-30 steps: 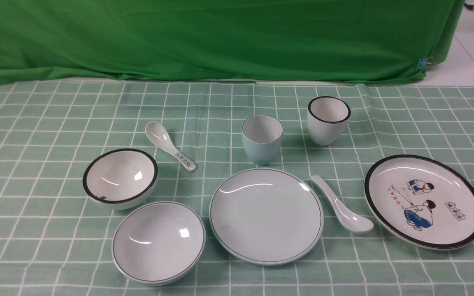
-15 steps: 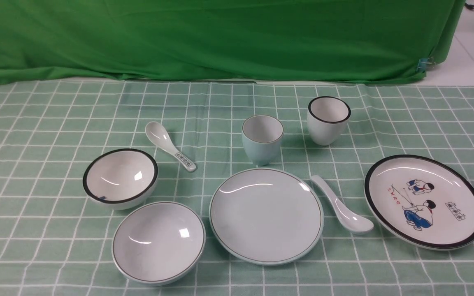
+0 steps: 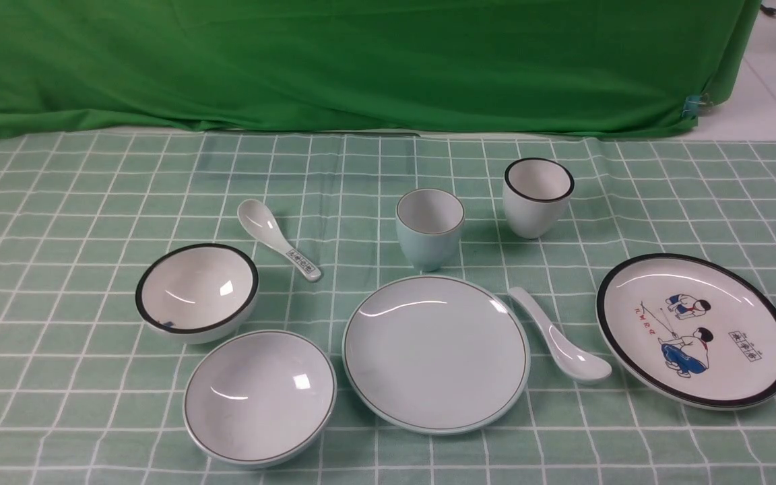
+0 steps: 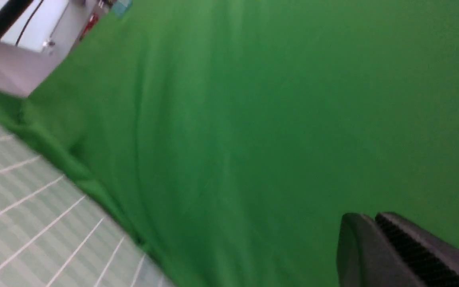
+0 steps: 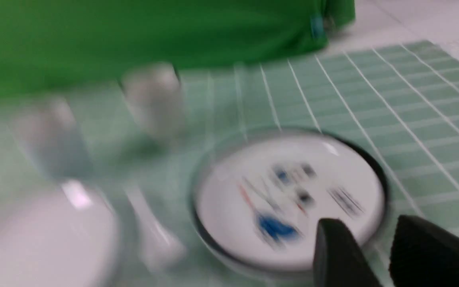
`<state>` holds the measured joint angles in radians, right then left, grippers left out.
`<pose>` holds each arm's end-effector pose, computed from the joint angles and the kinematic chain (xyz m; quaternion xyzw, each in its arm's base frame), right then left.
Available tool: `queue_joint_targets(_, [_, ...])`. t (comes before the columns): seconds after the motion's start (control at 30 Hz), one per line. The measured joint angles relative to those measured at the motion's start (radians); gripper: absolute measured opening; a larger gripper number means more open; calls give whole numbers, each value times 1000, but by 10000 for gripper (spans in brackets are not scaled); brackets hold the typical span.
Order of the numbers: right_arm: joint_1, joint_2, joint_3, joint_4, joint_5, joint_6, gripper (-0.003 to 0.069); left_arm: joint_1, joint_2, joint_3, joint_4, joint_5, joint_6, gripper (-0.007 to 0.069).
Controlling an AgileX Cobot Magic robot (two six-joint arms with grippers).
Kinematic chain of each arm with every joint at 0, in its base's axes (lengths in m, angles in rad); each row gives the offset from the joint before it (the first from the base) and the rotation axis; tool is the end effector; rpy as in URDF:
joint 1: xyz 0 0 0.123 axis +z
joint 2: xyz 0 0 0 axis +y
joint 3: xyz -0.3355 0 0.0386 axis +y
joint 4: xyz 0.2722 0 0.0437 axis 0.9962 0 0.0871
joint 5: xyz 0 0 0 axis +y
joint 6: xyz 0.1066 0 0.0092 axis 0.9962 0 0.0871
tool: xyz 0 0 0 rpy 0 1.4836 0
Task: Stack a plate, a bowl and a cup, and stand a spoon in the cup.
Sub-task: Use the left arm to grab a blue rice bowl
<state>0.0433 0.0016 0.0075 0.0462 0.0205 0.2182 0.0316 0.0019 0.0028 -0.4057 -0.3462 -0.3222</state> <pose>0.0439 0.0020 0.2094 0.0754 0.6823 0.1118 0.7185 0.0341 0.0154 0.2461 -0.2506 0.4930 -0.2405 0.7977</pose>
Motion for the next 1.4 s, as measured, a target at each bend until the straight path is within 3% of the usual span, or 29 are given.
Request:
queue_joint_targets(0.1, [0, 0, 0, 46, -174, 206, 242, 0, 20, -156, 188, 95, -179, 17])
queue_joint_targets(0.2, [0, 0, 0, 54, -269, 263, 242, 0, 110, -414, 333, 463, -236, 17])
queue_joint_targets(0.43, [1, 0, -2, 55, -300, 294, 242, 0, 503, -775, 291, 1180, 94, 17])
queue_joint_targets(0.57, [37, 6, -108, 56, -76, 283, 183, 0, 718, -840, 216, 1401, 248, 17])
queue_joint_targets(0.7, [117, 107, -333, 56, 263, 122, 56, 0, 920, -844, 174, 1451, 337, 11])
queue_joint_targets(0.73, [157, 182, -453, 56, 413, 51, 38, -3, 989, -844, 165, 1444, 359, 6])
queue_joint_targets(0.8, [191, 255, -537, 55, 556, -8, 31, -19, 1045, -844, 166, 1425, 372, 4])
queue_joint_targets(0.93, [302, 568, -782, 41, 926, -125, 22, -161, 1194, -847, 204, 1326, 336, 1])
queue_joint_targets(1.1, [353, 756, -861, 14, 1009, -157, 22, -303, 1302, -847, 301, 1245, 228, 1])
queue_joint_targets(1.23, [374, 858, -868, 12, 1017, -164, 29, -354, 1376, -847, 341, 1187, 180, 15])
queue_joint_targets(1.3, [377, 896, -868, 11, 1018, -165, 41, -360, 1399, -847, 367, 1153, 170, 43])
queue_joint_targets(1.4, [378, 928, -869, 11, 1005, -167, 59, -360, 1434, -847, 457, 1087, 106, 166])
